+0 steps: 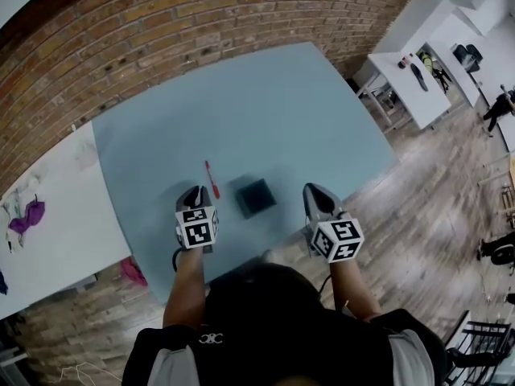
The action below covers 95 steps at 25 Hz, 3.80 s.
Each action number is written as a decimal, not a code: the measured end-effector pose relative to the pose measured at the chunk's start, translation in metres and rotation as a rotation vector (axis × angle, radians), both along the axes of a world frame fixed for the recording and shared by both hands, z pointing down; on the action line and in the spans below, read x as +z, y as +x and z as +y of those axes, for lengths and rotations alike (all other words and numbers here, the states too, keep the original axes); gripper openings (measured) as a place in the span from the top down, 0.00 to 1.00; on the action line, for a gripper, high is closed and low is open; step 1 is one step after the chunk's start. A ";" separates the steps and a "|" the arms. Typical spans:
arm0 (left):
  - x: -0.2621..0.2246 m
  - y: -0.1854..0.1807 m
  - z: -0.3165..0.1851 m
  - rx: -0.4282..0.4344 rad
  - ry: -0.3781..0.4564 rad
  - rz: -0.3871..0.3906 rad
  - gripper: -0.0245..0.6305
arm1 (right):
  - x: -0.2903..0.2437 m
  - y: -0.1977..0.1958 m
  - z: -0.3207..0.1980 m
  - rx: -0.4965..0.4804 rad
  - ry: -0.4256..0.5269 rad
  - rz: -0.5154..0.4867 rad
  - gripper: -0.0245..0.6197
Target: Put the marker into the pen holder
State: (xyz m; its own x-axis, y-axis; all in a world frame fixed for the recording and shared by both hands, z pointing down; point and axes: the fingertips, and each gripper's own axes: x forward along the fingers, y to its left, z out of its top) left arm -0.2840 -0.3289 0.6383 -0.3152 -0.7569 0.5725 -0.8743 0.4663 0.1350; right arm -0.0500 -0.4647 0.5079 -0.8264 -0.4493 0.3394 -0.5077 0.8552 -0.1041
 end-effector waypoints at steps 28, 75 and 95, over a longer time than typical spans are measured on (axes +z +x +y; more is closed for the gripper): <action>0.119 -0.015 -0.035 -0.091 -0.219 0.139 0.89 | 0.024 0.077 -0.026 0.070 0.029 0.120 0.96; -0.010 0.131 -0.049 0.930 -0.695 -0.601 0.96 | 0.034 0.048 -0.031 0.001 -0.118 -0.170 0.96; -0.109 0.082 -0.017 0.294 0.034 -0.232 0.95 | 0.014 0.006 -0.014 -0.149 -0.067 -0.166 0.96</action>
State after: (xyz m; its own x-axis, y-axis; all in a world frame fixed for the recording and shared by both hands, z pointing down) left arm -0.2023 -0.3460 0.5289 -0.2001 -0.8518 0.4842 -0.9793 0.1898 -0.0708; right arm -0.0436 -0.4787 0.5221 -0.9289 -0.2995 0.2180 -0.3478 0.9077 -0.2347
